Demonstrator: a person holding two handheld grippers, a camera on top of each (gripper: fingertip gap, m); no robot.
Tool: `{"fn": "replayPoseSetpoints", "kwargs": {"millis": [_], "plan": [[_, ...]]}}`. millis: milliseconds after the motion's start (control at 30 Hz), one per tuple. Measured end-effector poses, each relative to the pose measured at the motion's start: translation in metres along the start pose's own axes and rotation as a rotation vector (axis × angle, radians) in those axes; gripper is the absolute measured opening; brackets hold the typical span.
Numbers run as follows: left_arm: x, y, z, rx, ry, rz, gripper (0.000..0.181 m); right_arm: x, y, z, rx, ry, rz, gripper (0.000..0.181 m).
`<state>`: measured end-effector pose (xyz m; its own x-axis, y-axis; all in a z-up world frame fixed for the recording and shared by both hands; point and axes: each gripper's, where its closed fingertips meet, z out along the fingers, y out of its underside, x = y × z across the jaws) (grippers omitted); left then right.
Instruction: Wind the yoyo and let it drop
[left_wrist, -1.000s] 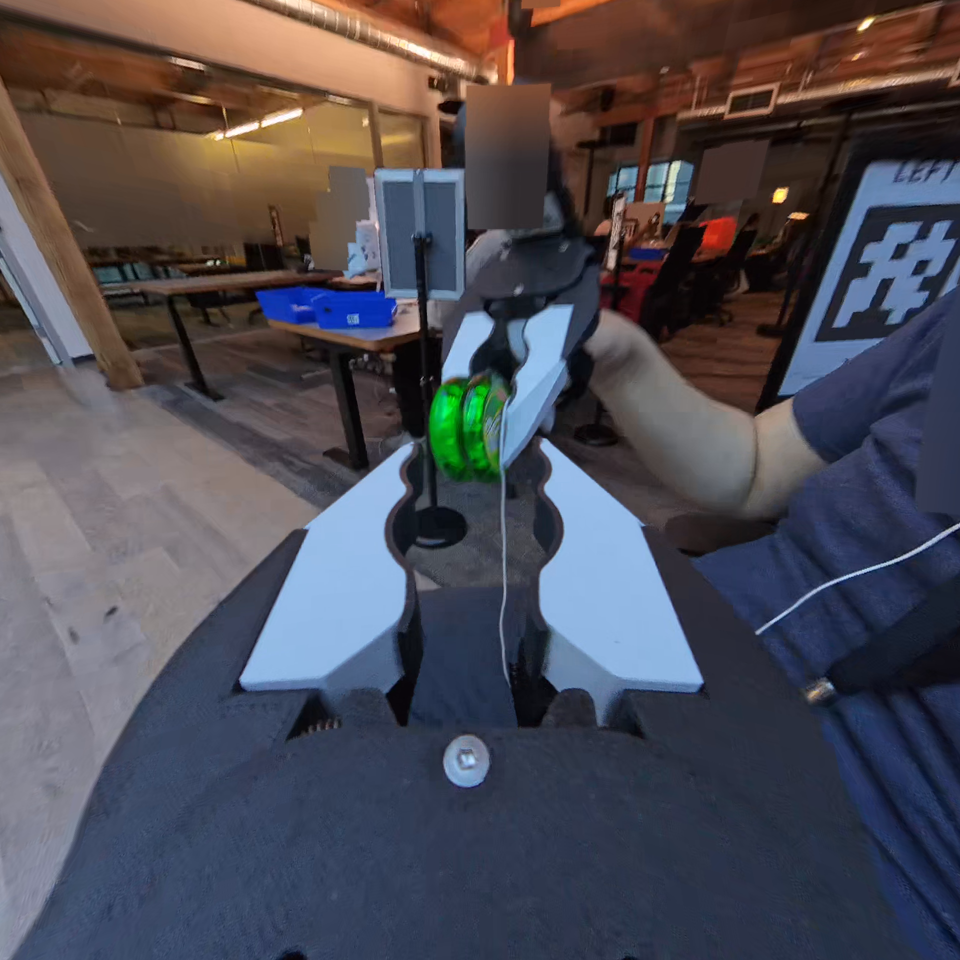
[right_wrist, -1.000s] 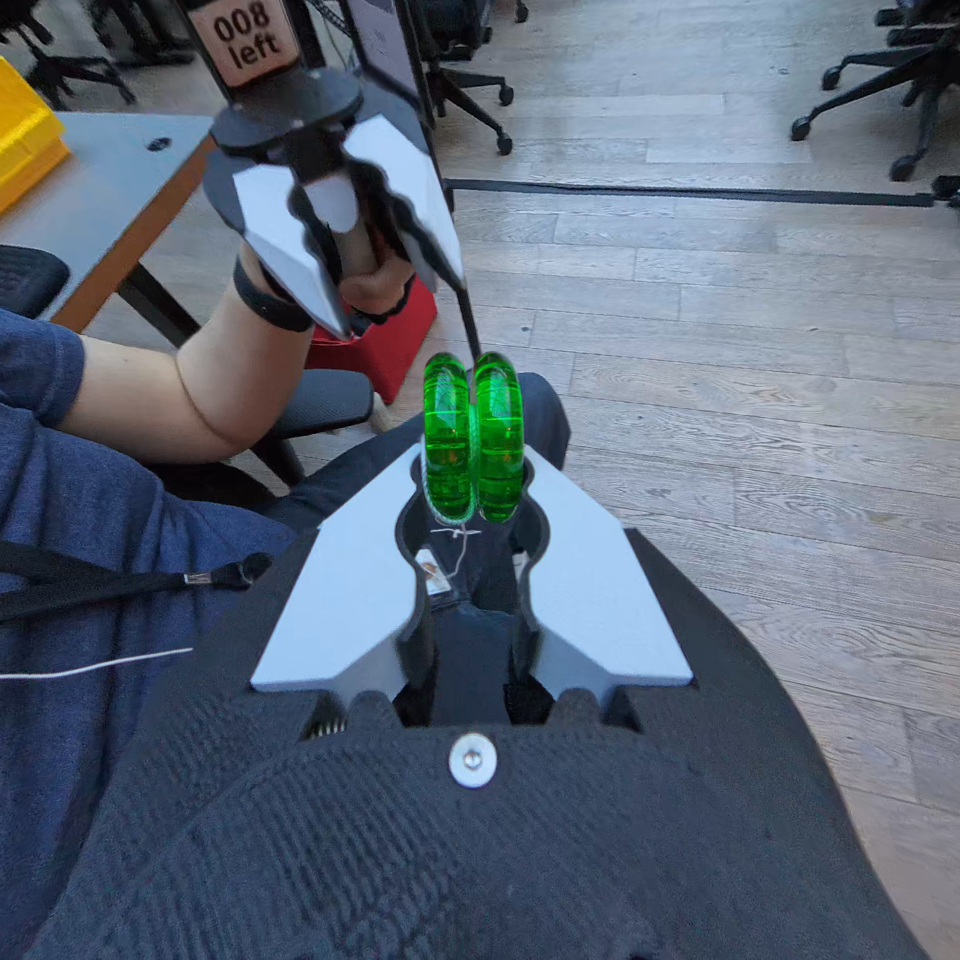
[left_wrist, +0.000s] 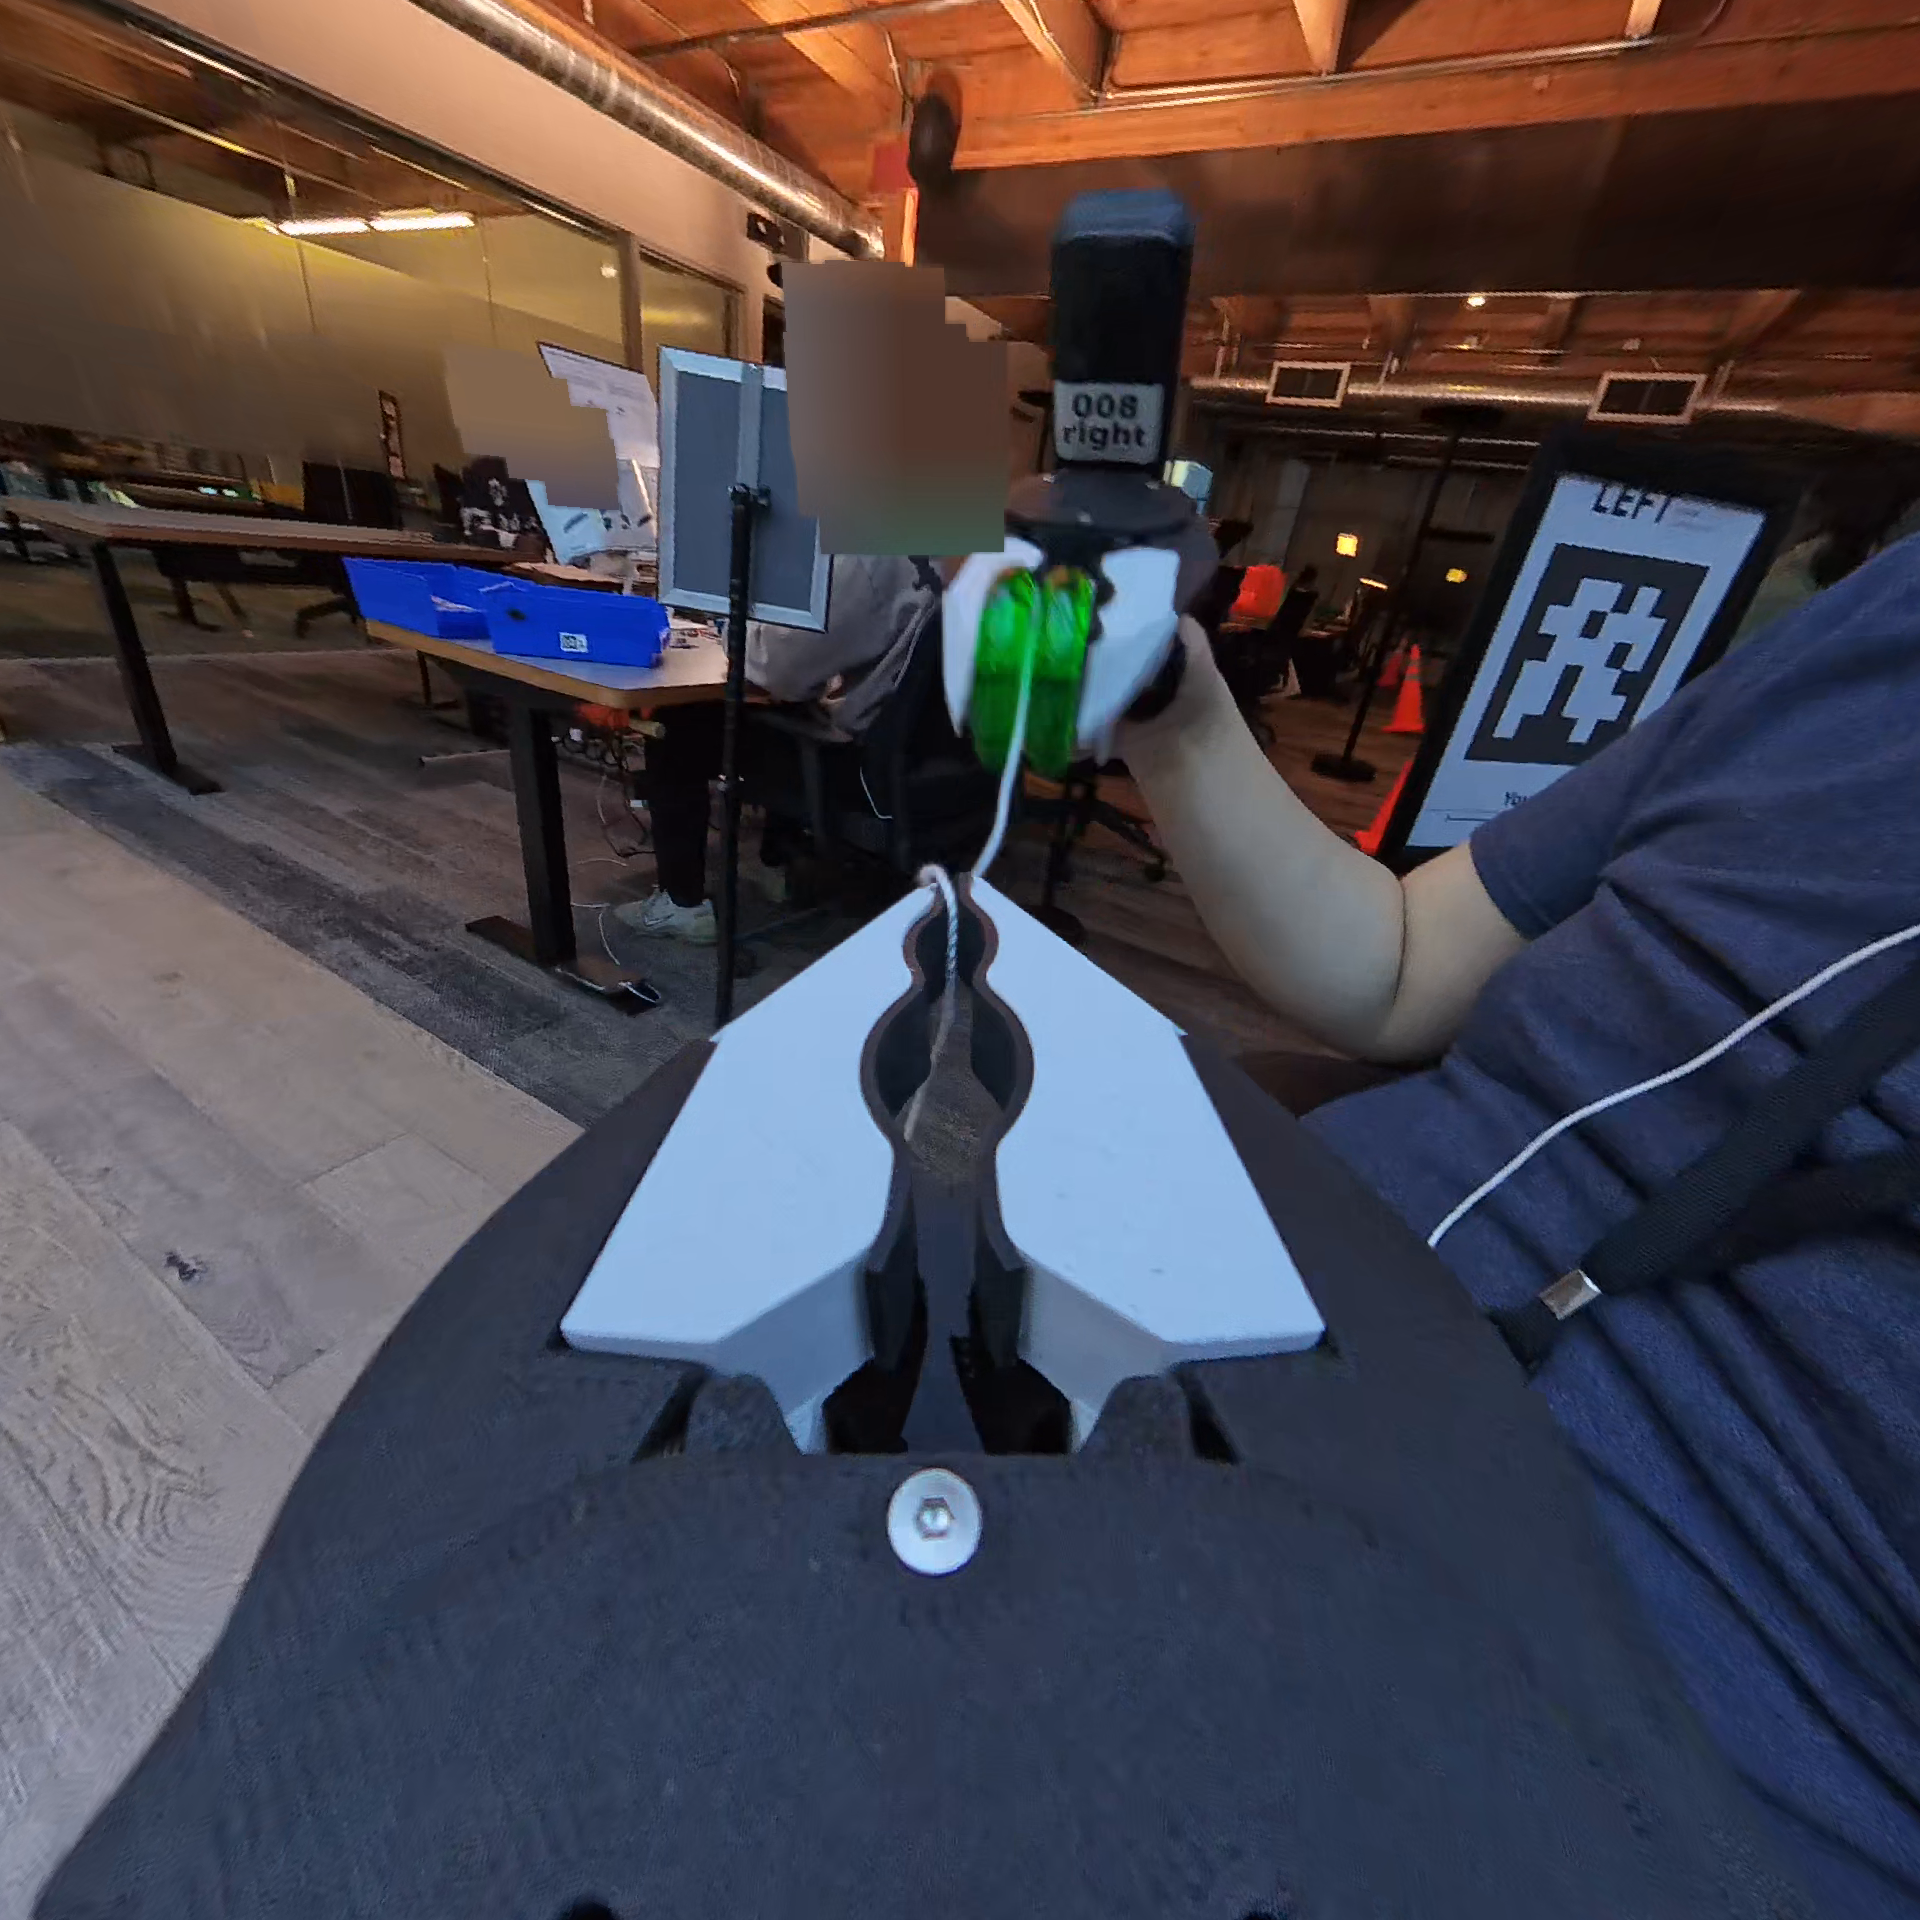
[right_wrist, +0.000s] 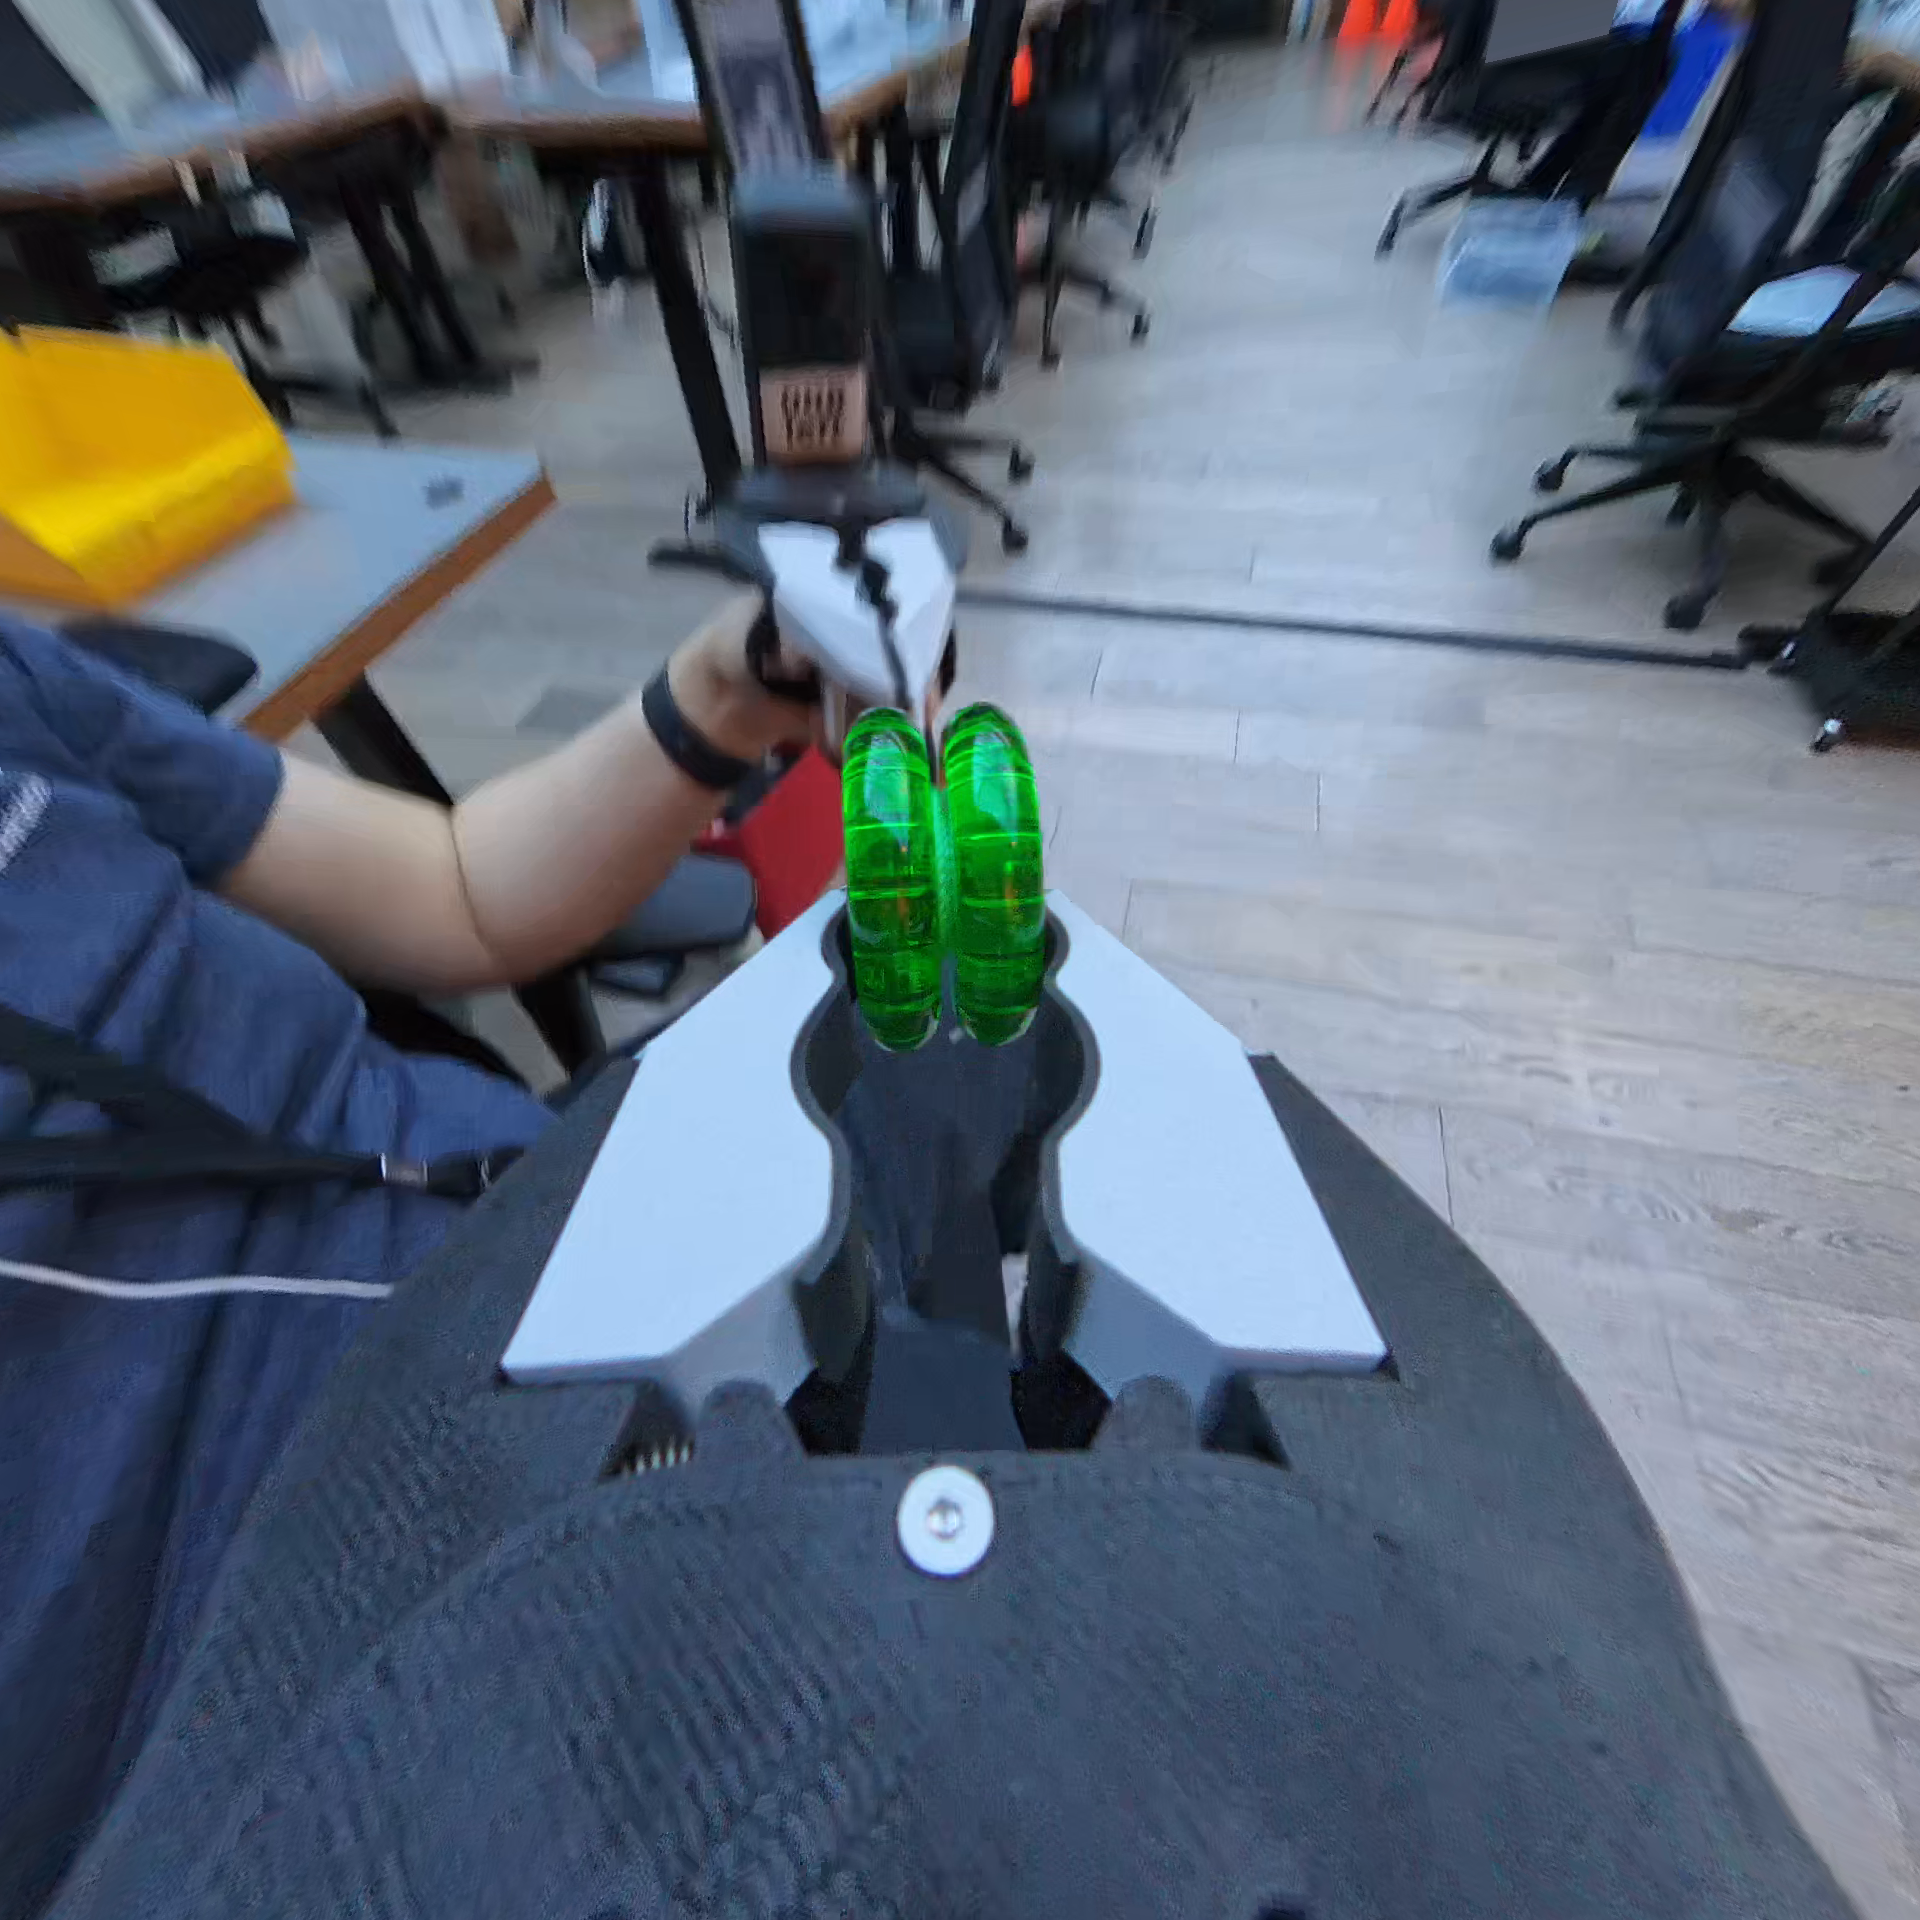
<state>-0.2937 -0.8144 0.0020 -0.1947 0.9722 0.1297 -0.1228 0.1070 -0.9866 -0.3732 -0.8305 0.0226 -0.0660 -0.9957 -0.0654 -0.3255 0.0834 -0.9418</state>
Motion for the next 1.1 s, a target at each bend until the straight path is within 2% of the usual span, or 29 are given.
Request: {"fn": "replayPoseSetpoints", "kwargs": {"millis": [100, 167, 267, 300, 400, 500, 567, 600, 767, 867, 1000, 1100], "plan": [[0.005, 0.021, 0.006, -0.098, 0.052, -0.02, 0.0, 0.002, -0.039, -0.027, 0.274, -0.077, 0.091, 0.027], [0.015, 0.032, 0.014, -0.136, 0.108, -0.012, 0.0, -0.004, -0.052, -0.035, 0.388, -0.152, 0.115, 0.027], [0.013, 0.025, 0.024, -0.098, 0.052, 0.06, 0.056, -0.011, -0.062, -0.031, 0.517, -0.23, 0.168, 0.027], [0.011, 0.018, 0.027, -0.07, 0.017, 0.084, 0.064, -0.012, -0.063, -0.025, 0.549, -0.247, 0.192, 0.027], [0.018, -0.016, 0.034, 0.102, -0.039, 0.104, 0.067, -0.017, -0.06, 0.002, 0.591, -0.266, 0.205, 0.027], [0.03, -0.036, 0.043, 0.223, -0.058, 0.123, 0.055, -0.027, -0.054, 0.03, 0.553, -0.287, 0.166, 0.027], [0.032, -0.035, 0.047, 0.233, -0.071, 0.155, 0.032, -0.032, -0.051, 0.044, 0.52, -0.291, 0.15, 0.027], [0.03, -0.034, 0.048, 0.242, -0.084, 0.163, 0.028, -0.033, -0.051, 0.047, 0.521, -0.295, 0.151, 0.027], [0.028, -0.035, 0.048, 0.274, -0.095, 0.178, 0.028, -0.031, -0.053, 0.05, 0.566, -0.305, 0.192, 0.028], [0.029, -0.033, 0.048, 0.257, -0.068, 0.153, 0.028, -0.032, -0.051, 0.05, 0.537, -0.306, 0.173, 0.028], [0.033, -0.027, 0.047, 0.198, -0.016, 0.119, 0.027, -0.026, -0.052, 0.041, 0.423, -0.248, 0.085, 0.036], [0.037, -0.022, 0.049, 0.15, 0.008, 0.12, 0.027, -0.032, -0.042, 0.037, 0.169, -0.299, -0.017, 0.029]]}}
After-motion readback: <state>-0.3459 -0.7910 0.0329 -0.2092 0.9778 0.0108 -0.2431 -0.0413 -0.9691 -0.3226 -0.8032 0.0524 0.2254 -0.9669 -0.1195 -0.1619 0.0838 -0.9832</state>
